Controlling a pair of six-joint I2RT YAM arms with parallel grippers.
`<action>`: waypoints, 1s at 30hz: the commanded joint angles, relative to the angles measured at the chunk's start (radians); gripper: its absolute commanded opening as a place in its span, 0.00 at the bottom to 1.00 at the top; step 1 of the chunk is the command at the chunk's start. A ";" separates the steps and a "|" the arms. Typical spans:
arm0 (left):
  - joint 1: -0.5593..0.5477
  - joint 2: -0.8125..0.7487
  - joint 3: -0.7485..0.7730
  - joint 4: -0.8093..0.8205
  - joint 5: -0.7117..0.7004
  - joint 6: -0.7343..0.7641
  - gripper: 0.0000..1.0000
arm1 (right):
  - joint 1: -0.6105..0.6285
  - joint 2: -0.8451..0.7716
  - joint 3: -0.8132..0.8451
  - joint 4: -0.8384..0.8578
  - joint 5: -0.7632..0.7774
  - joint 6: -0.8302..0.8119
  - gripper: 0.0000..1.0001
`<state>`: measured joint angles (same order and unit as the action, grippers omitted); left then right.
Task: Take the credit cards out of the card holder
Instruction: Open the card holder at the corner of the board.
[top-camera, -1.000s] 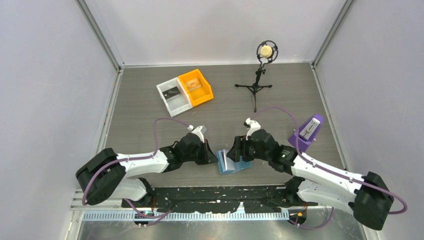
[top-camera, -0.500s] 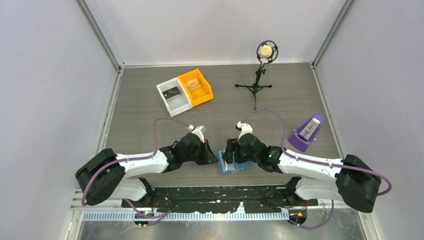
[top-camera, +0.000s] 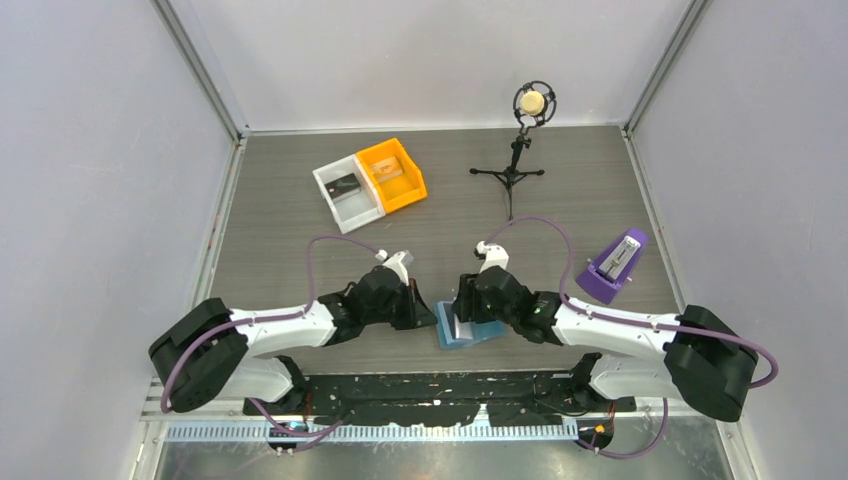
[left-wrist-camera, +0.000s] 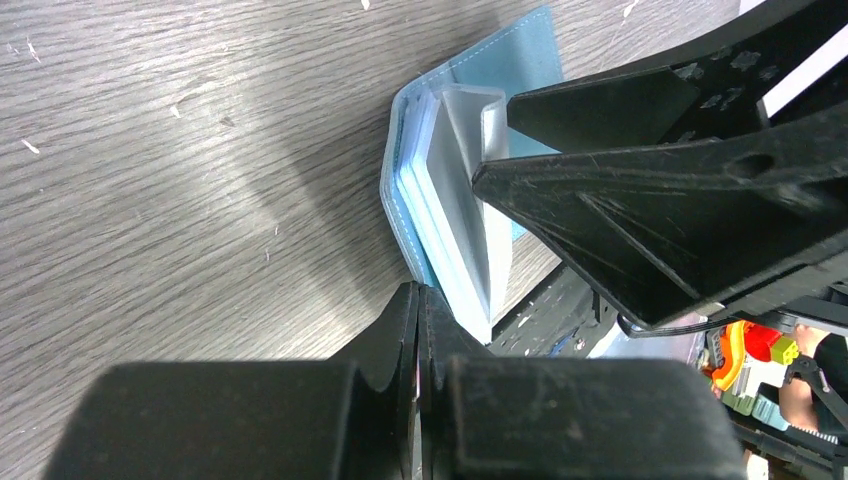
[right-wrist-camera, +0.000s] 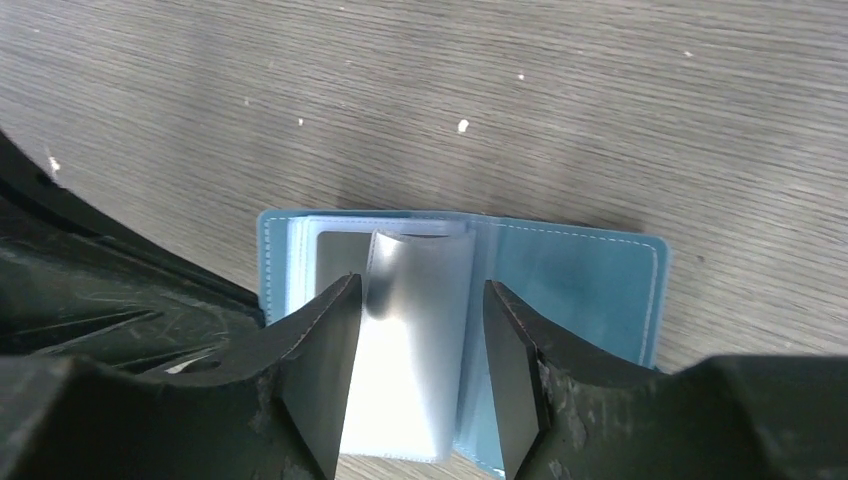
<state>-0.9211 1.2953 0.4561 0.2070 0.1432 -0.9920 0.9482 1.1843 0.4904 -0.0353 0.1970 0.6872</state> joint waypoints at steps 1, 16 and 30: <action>-0.004 -0.043 0.015 0.007 -0.007 0.014 0.00 | 0.002 -0.049 0.001 -0.059 0.081 -0.023 0.54; -0.004 -0.087 0.022 -0.161 -0.091 0.056 0.00 | -0.033 -0.206 -0.061 -0.212 0.095 -0.055 0.43; -0.004 -0.080 0.059 -0.199 -0.067 0.062 0.01 | -0.034 -0.390 0.097 -0.229 -0.124 -0.037 0.30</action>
<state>-0.9211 1.2316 0.4751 0.0013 0.0761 -0.9535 0.9085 0.8234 0.5598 -0.3592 0.1967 0.6231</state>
